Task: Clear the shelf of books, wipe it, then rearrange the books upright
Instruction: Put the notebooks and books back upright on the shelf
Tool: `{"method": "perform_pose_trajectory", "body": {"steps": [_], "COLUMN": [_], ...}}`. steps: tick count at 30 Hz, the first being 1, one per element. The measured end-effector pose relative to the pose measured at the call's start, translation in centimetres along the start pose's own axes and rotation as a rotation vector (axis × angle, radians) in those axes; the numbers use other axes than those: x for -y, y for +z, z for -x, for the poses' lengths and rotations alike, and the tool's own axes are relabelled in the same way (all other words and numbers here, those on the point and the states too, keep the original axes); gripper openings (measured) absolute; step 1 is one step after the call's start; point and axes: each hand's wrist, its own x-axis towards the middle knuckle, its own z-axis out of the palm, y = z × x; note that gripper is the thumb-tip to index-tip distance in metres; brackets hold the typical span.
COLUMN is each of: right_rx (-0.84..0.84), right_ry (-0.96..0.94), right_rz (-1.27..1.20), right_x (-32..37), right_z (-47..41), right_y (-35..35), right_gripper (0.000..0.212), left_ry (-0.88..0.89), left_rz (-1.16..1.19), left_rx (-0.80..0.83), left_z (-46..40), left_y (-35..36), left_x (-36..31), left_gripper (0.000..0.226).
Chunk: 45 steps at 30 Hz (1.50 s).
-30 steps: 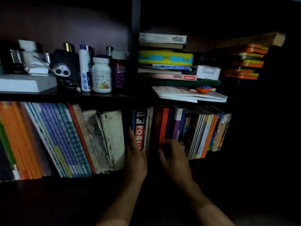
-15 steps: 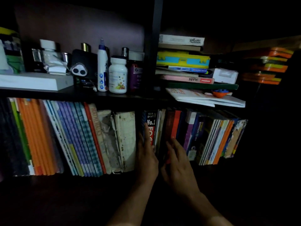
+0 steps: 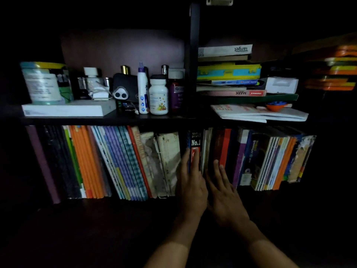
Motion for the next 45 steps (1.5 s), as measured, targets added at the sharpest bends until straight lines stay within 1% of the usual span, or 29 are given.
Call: {"method": "perform_pose_trajectory", "body": {"steps": [1,2,3,5,7,10,13,16,18,22,25,28,31,33,34,36,38,40,42,43,45], "right_rx": [0.003,0.004,0.007,-0.002,-0.020,-0.008,-0.030,-0.051,-0.064,-0.091,-0.104,-0.105,-0.082,-0.079,-0.072,-0.051,-0.064,-0.076,-0.094,-0.100,-0.142], "right_ry": [0.012,0.022,0.029,0.023,0.010,0.017,0.020,0.034,0.018,-0.007,-0.020,-0.023,-0.026,-0.026,-0.004,0.066,0.125,0.208,0.319,0.365,0.478], "right_rz": [-0.011,-0.016,-0.024,-0.052,-0.053,-0.033,-0.031,-0.045,-0.049,-0.076,-0.044,-0.045,-0.097,-0.137,-0.168,-0.264,-0.389,-0.496,-0.566,-0.589,-0.607], "right_x": [0.1,0.2,0.2,0.4,0.4,0.4,0.5,0.4,0.2,0.3,0.2,0.1,0.4,0.6,0.9,1.6,2.2,2.3,1.2,0.5,-1.5], "right_z": [0.0,0.1,0.2,0.3,0.3,0.2,0.0,0.2,0.3,0.2,0.2,0.7,2.4,4.0,5.2,7.7,10.3,13.8,18.6,20.8,26.1], "right_y": [-0.2,-0.3,-0.5,-0.6,-0.6,-0.5,-0.3,-0.1,0.2,0.0,0.1,0.1,-0.5,-1.1,-1.8,-3.1,-4.6,-6.5,-8.7,-9.8,-12.8], "right_gripper": [0.087,0.088,0.089,0.090,0.089,0.089,0.087,0.088,0.088,0.088,0.087,0.087,0.085,0.084,0.082,0.080,0.078,0.075,0.067,0.063,0.058], "left_ry": [0.000,-0.061,-0.162,-0.331,-0.371,-0.372,-0.349,-0.277,-0.212,-0.113,-0.157,-0.200,-0.186,-0.158,-0.165,-0.244,-0.317,-0.353,-0.379,-0.362,-0.256], "left_rz": [-0.069,-0.137,-0.190,-0.255,-0.318,-0.400,-0.446,-0.499,-0.518,-0.461,-0.403,-0.369,-0.285,-0.190,-0.129,0.018,0.161,0.252,0.369,0.421,0.481], "left_rx": [-0.090,-0.157,-0.176,-0.119,-0.047,0.008,-0.002,-0.002,-0.011,-0.012,0.033,0.080,0.126,0.204,0.268,0.455,0.629,0.772,0.930,0.992,1.094], "left_z": [0.2,0.3,0.6,0.9,0.9,0.2,-0.1,0.1,0.2,0.1,0.0,0.2,1.4,2.7,3.7,5.6,7.3,8.9,10.6,11.2,13.0], "left_y": [-0.9,-1.7,-2.3,-3.2,-3.3,-2.5,-1.5,-1.1,-1.4,-1.3,-1.3,-1.9,-3.6,-4.6,-5.1,-5.8,-6.3,-6.9,-7.3,-7.3,-7.2], "left_x": [0.5,1.3,2.1,3.4,3.9,3.5,3.7,4.3,4.5,4.2,4.4,3.9,2.2,1.1,0.3,-1.0,-2.6,-5.5,-10.3,-12.4,-17.8], "left_gripper": [0.070,0.074,0.082,0.096,0.097,0.099,0.100,0.096,0.097,0.105,0.112,0.109,0.102,0.098,0.096,0.090,0.081,0.071,0.060,0.055,0.046]}}
